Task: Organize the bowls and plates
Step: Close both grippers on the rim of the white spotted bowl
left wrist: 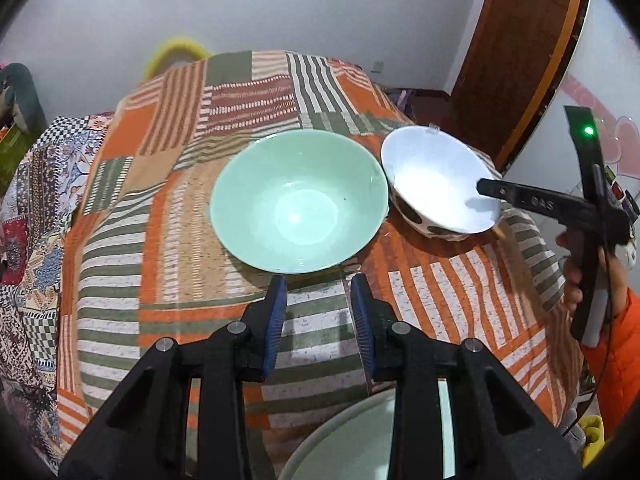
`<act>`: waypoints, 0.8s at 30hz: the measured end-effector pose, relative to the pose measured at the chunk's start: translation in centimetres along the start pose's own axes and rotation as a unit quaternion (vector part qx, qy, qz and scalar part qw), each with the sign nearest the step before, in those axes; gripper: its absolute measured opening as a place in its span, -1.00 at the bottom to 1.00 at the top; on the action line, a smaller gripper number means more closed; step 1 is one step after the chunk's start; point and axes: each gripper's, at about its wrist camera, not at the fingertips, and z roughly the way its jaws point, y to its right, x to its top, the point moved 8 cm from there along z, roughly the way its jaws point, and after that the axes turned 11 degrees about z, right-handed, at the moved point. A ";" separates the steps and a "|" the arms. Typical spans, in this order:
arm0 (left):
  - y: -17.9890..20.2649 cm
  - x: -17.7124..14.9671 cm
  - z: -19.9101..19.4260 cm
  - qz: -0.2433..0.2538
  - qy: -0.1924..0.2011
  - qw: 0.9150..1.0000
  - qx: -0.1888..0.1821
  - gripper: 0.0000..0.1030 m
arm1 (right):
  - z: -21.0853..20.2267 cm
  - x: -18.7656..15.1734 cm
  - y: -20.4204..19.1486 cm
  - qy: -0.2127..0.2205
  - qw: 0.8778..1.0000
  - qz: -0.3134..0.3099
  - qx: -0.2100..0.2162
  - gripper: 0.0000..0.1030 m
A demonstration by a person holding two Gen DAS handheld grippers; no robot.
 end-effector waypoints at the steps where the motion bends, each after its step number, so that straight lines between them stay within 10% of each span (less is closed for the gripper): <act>1: 0.1 0.0 0.2 0.000 -0.001 1.000 -0.001 -0.37 | 0.4 0.1 0.2 -0.002 1.000 0.003 0.000 -0.43; 7: 0.6 0.4 1.6 0.003 -0.008 1.000 -0.010 -0.37 | 1.6 -0.2 0.2 -0.022 0.999 0.014 0.039 -0.75; 24: 5.0 0.9 2.9 0.017 -0.024 0.998 -0.055 -0.36 | -1.1 -5.5 -1.6 -0.053 0.994 -0.073 0.057 -0.73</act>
